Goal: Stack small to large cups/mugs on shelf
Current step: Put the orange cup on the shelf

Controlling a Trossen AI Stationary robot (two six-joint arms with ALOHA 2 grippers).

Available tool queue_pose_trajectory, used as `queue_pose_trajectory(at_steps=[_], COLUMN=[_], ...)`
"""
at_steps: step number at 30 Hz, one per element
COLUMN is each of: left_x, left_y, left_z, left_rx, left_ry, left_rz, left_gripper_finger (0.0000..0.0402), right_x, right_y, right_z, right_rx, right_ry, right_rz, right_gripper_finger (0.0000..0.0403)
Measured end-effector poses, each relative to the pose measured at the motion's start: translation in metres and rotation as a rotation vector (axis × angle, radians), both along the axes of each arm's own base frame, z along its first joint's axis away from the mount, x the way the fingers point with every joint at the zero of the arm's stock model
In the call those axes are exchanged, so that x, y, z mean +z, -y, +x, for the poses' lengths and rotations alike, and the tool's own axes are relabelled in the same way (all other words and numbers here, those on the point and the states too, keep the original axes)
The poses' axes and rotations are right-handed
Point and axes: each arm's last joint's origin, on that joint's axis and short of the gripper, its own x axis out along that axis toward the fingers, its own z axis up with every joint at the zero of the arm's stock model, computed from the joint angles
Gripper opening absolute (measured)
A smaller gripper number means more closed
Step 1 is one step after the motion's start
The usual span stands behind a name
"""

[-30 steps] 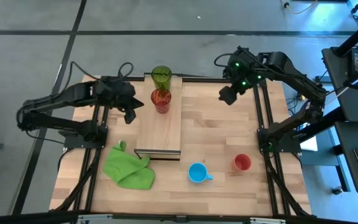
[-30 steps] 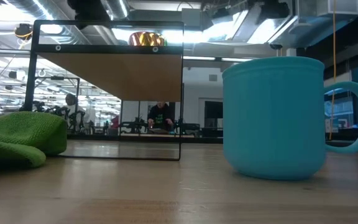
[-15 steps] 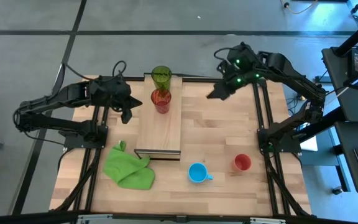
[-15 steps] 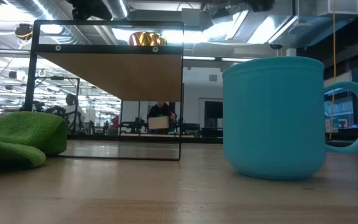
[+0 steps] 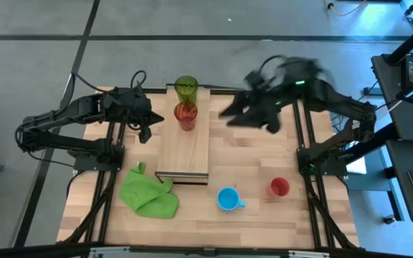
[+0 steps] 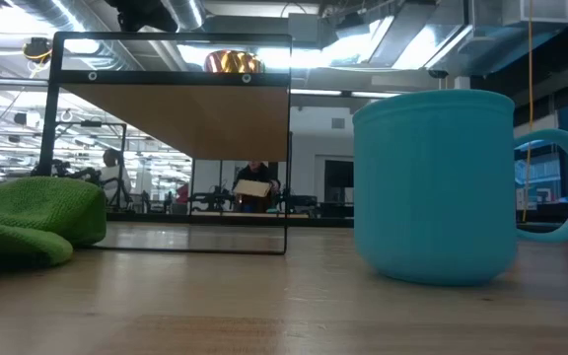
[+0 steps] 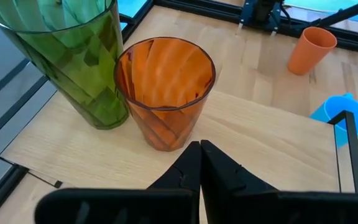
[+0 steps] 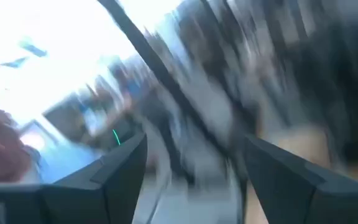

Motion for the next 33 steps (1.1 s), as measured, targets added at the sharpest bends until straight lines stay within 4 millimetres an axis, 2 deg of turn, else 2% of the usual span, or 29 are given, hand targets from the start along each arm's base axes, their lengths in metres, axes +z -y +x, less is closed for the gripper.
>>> queue_pose_trajectory(at_steps=[2,4,6,9,11,13,16,18,21,25,27,31,33], left_x=[0.000,0.001,0.001,0.002,0.002,0.002,0.002,0.002,0.002,0.004,0.005,0.007,0.007], left_y=[0.000,0.000,0.000,0.000,0.000,0.000,0.000,0.000,-0.001,-0.003,-0.003,-0.003,-0.003], left_z=[0.000,0.001,0.001,0.001,0.001,0.001,0.001,0.001,0.001,0.003,0.004,0.005,0.005], left_rx=[0.000,0.000,0.000,0.000,0.000,0.001,0.001,0.005,0.021,0.053,0.054,0.055,0.055], left_ry=[0.002,0.010,0.016,0.018,0.019,0.019,0.020,0.020,0.022,0.038,0.055,0.080,0.079], left_rz=[0.001,0.003,0.005,0.005,0.005,0.005,0.004,0.005,0.012,0.038,0.042,0.047,0.047], left_gripper_finger=[0.0000,0.0000,0.0000,0.0000,0.0000,0.0000,0.0000,0.0000,0.0000,0.0000,0.0000,0.0000,0.0000], right_x=[0.025,0.040,0.044,0.041,0.046,0.055,0.058,0.051,0.037,0.013,0.001,-0.015,-0.028], right_y=[-0.005,-0.006,-0.005,-0.003,-0.004,-0.008,-0.009,-0.007,-0.005,-0.007,-0.007,-0.013,-0.014], right_z=[-0.008,-0.018,-0.023,-0.027,-0.034,-0.047,-0.077,-0.098,-0.124,-0.150,-0.155,-0.157,-0.160], right_rx=[-0.054,-0.120,-0.137,-0.143,-0.201,-0.286,-0.482,-0.619,-0.727,-0.733,-0.748,-0.661,-0.644], right_ry=[0.249,0.367,0.341,0.206,0.191,0.204,0.045,-0.151,-0.375,-0.603,-0.700,-0.738,-0.827], right_rz=[-0.073,-0.129,-0.159,-0.166,-0.210,-0.296,-0.433,-0.499,-0.477,-0.359,-0.303,-0.216,-0.183], right_gripper_finger=[0.0265,0.0265,0.0265,0.0265,0.0265,0.0265,0.0265,0.0262,0.0240,0.0168,0.0121,0.0029,0.0009])
